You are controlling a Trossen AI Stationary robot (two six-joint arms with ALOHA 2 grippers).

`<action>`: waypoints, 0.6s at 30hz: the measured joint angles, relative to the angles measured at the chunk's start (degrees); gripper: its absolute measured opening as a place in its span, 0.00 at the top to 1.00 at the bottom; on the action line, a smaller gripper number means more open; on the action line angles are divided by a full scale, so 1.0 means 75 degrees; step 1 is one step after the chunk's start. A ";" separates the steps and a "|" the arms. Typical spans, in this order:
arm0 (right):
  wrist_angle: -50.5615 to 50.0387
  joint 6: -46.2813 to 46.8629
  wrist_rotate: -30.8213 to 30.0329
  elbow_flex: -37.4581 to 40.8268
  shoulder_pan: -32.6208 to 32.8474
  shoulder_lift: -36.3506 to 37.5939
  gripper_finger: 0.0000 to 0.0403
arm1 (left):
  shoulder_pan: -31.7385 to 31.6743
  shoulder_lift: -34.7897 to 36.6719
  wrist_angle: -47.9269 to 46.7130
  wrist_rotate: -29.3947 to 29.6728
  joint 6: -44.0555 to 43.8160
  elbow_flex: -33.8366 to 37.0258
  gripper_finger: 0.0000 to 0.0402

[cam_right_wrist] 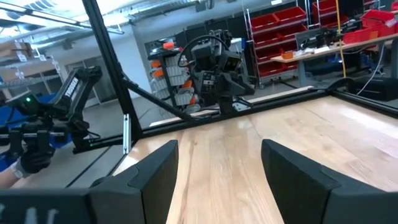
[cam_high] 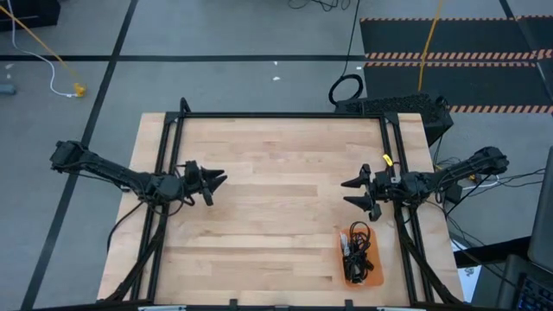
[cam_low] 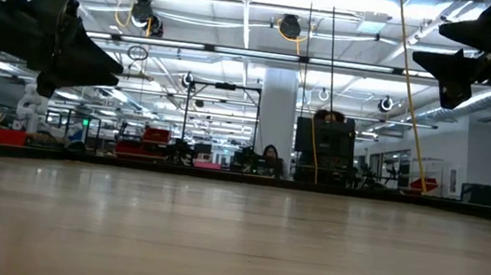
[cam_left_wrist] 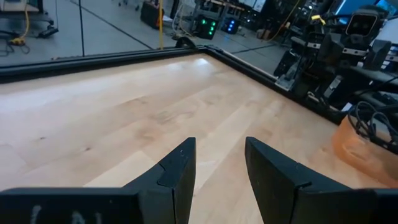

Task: Pick and place USB-C Cables
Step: Return to home position

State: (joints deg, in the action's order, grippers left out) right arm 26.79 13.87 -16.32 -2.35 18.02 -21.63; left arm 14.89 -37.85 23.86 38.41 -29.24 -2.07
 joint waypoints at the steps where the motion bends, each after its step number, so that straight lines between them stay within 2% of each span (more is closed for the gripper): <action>1: -0.0017 0.0000 -0.0003 0.0002 0.0000 -0.0002 0.44 | -0.0003 0.0000 -0.0003 0.0002 0.0068 0.0000 0.65; 8: -0.0469 0.0017 0.0008 0.0015 0.0015 -0.0006 0.44 | -0.0003 0.0000 -0.0006 0.0000 0.0641 0.0000 0.65; 13: -0.0718 0.0846 0.0009 0.0015 0.0014 -0.0036 0.44 | -0.0001 0.0000 -0.0006 0.0003 0.0636 0.0000 0.65; 18: -0.0672 0.1051 0.0006 0.0019 0.0012 -0.0038 0.44 | -0.0003 0.0000 -0.0006 0.0003 0.0691 0.0000 0.65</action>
